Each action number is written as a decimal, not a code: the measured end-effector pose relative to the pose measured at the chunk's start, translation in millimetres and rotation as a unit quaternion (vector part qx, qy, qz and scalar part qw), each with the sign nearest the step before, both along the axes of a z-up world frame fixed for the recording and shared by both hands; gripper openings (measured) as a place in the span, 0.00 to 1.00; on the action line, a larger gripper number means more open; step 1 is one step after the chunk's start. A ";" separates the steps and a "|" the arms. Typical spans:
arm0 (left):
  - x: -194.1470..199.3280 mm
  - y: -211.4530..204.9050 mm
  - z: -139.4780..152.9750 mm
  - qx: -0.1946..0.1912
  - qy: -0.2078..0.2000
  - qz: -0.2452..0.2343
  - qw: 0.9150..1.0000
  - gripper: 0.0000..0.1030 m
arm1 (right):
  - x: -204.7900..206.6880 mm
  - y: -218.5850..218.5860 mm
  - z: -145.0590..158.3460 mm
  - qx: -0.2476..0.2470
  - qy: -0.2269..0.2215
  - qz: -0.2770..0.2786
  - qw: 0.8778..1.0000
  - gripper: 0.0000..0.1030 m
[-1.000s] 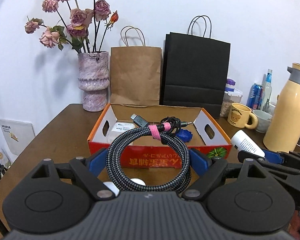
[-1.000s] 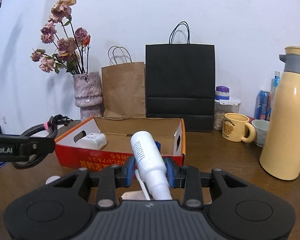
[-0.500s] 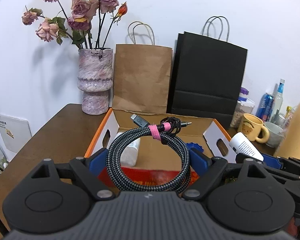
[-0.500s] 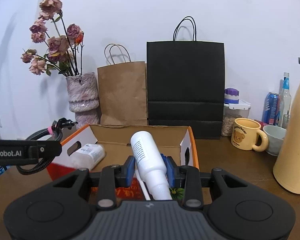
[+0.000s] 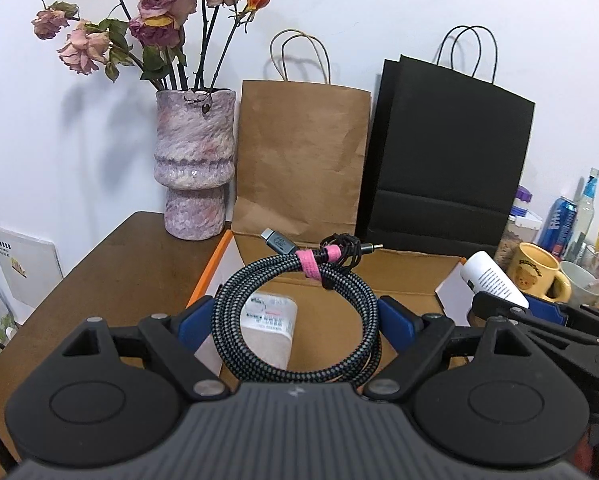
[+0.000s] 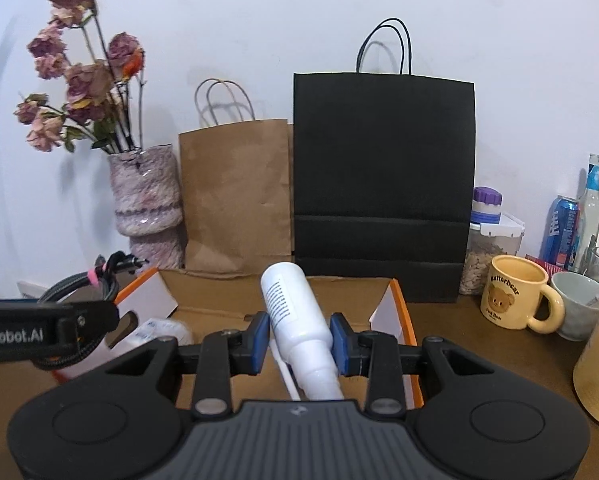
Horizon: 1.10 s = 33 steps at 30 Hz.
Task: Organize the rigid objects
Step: 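Carry the braided cable and white tube over the red box with both tools, then lower both held items into the red box and open both tools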
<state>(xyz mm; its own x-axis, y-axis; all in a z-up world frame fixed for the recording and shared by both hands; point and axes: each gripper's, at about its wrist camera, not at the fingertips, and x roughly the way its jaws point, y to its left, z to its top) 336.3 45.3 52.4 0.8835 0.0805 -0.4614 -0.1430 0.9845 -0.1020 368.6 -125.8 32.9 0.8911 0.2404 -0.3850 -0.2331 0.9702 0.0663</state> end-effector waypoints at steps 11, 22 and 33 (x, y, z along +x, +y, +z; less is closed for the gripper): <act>44.8 5.7 -4.4 0.009 0.002 0.018 1.000 0.84 | 43.5 8.8 -7.6 0.003 0.007 -0.002 1.000 0.31; 75.7 7.9 -16.3 0.020 0.017 0.020 0.999 0.84 | 59.6 7.9 -26.1 -0.001 0.029 -0.003 1.000 0.31; 83.0 7.6 -26.1 0.043 0.030 0.030 0.998 0.85 | 65.6 6.6 -35.3 -0.013 0.048 -0.011 0.999 0.31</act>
<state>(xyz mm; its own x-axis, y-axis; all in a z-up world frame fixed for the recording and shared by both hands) 419.2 52.9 26.4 0.8473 0.1735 -0.5020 -0.2042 0.9789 -0.0064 434.2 -119.2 -2.4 0.8548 0.2104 -0.4744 -0.2061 0.9766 0.0617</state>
